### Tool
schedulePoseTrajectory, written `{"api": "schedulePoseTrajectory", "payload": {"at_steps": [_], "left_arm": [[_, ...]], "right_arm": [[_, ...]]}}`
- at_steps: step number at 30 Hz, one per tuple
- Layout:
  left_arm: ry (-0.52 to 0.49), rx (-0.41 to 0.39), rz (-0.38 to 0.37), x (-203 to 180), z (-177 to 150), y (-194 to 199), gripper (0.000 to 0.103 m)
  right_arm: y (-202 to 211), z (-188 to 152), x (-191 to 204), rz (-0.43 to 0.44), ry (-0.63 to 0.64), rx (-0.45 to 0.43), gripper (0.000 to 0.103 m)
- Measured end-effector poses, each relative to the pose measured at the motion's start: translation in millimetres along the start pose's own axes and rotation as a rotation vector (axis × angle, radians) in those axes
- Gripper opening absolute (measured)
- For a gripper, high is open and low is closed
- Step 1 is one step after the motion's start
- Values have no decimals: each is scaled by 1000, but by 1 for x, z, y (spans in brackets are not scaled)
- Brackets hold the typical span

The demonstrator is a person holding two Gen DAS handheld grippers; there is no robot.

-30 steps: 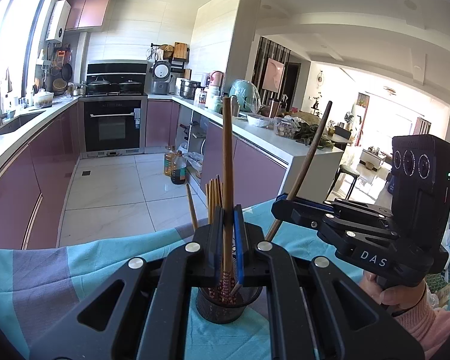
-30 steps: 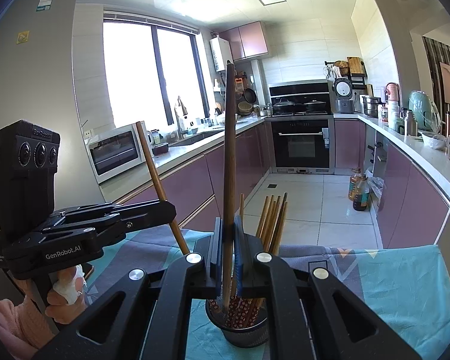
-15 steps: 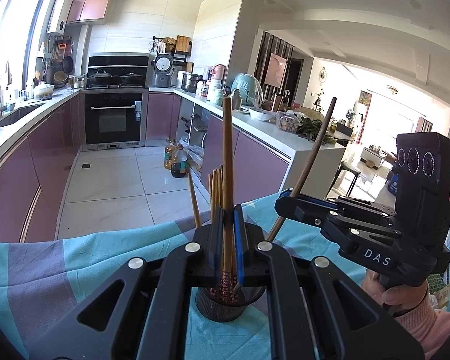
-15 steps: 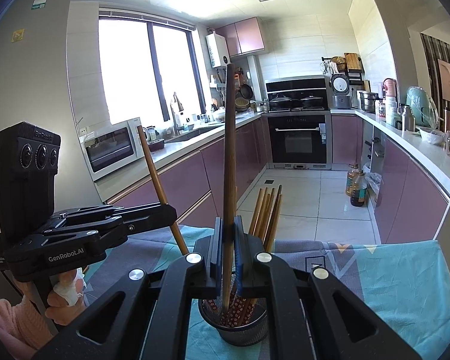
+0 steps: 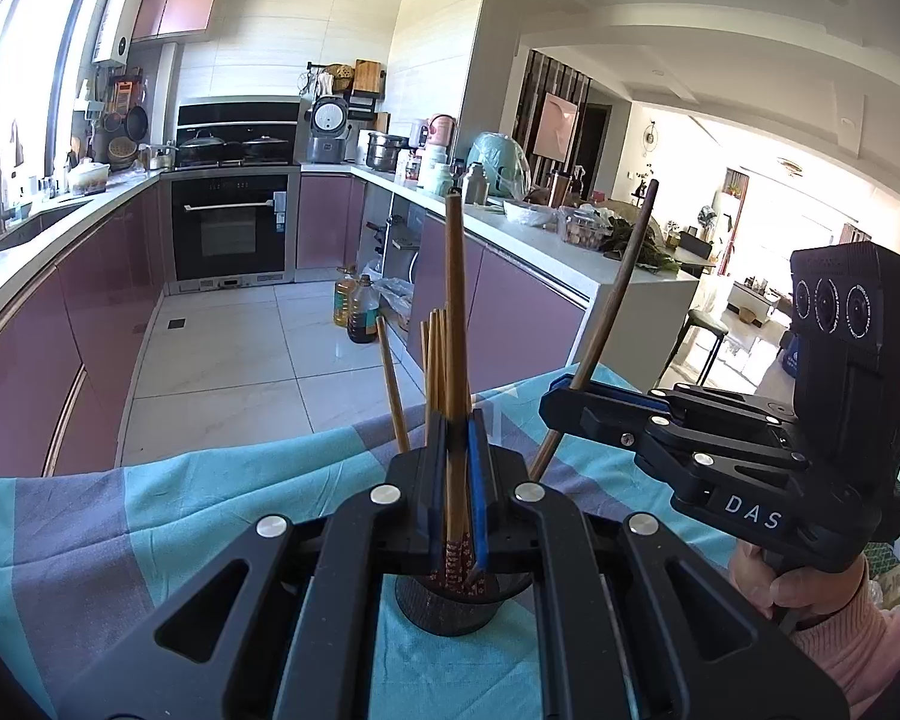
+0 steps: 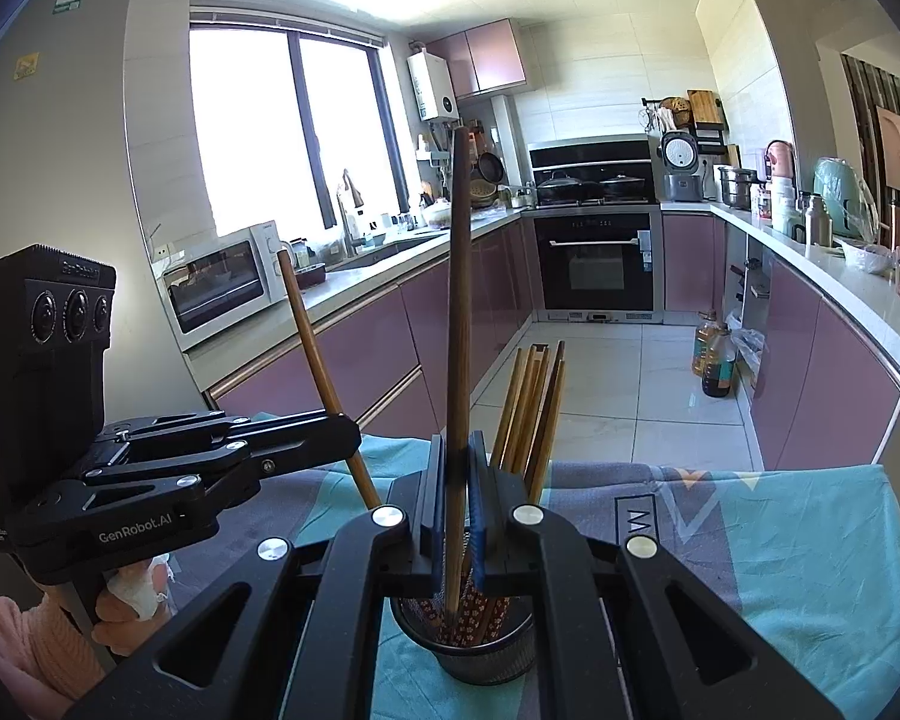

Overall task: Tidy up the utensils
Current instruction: 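Lower both held chopsticks into the mesh cup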

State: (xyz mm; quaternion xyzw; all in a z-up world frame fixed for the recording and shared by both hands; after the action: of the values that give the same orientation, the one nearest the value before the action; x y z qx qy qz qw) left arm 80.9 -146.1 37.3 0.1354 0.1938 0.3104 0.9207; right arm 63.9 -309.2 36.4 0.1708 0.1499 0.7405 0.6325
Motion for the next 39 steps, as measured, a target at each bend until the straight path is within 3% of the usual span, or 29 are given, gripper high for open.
{"api": "schedulePoseTrajectory", "payload": {"at_steps": [39], "left_arm": [[38,80,0,1,-7,-20,8]], "right_arm": [[-21,-23,2,3,0,79,6]]}}
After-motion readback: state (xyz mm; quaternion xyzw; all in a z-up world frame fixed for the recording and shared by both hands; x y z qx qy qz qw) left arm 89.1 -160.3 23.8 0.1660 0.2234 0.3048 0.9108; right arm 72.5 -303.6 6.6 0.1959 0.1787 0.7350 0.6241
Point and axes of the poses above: each gripper's, at about its wrist camera, not at the fingertips, and y roughly against the way its jaws point, x to its left, z to its top, the point moved 5 cm from there along -y, roughly the way its jaws point, and after that the axes turned 15 degrees about -z, right-handed, at the moved point
